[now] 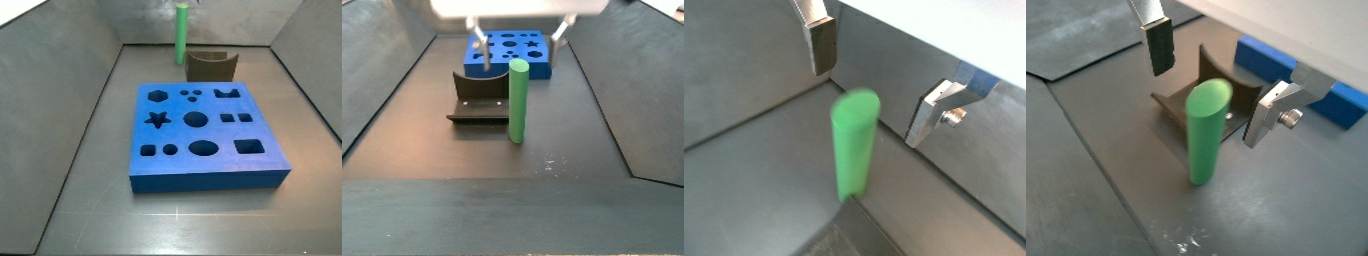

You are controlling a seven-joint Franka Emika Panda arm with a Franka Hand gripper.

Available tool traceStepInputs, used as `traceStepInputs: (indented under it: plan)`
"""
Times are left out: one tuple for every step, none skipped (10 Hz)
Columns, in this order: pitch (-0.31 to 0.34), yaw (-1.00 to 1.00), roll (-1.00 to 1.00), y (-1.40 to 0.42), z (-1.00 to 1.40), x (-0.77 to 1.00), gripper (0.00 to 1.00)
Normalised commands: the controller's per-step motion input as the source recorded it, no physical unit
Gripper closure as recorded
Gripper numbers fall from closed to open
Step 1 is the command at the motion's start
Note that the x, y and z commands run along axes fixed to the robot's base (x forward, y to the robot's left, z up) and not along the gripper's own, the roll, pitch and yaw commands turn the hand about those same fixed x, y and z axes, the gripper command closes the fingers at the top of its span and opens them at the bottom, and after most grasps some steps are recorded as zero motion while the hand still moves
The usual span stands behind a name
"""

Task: Pick up the oval object. Move up. Move to above the board. Insert the oval object.
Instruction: Pick up the oval object.

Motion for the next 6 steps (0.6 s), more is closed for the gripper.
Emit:
traceStepInputs:
  plan:
    - [0.0,-0.1,0.16,-0.02,-0.89,0.17,0.0]
    - [-0.007,-0.09,0.13,-0.08,-0.7,0.0,0.0]
    - [-0.021,0.0,0.02,0.0,-0.05,-0.16,0.0]
    - [0.0,0.0,0.0,0.0,0.0,0.0,1.0]
    - [0.0,0.0,0.0,0.01,0.0,0.0,1.0]
    - [0.0,0.0,0.0,0.0,0.0,0.0,1.0]
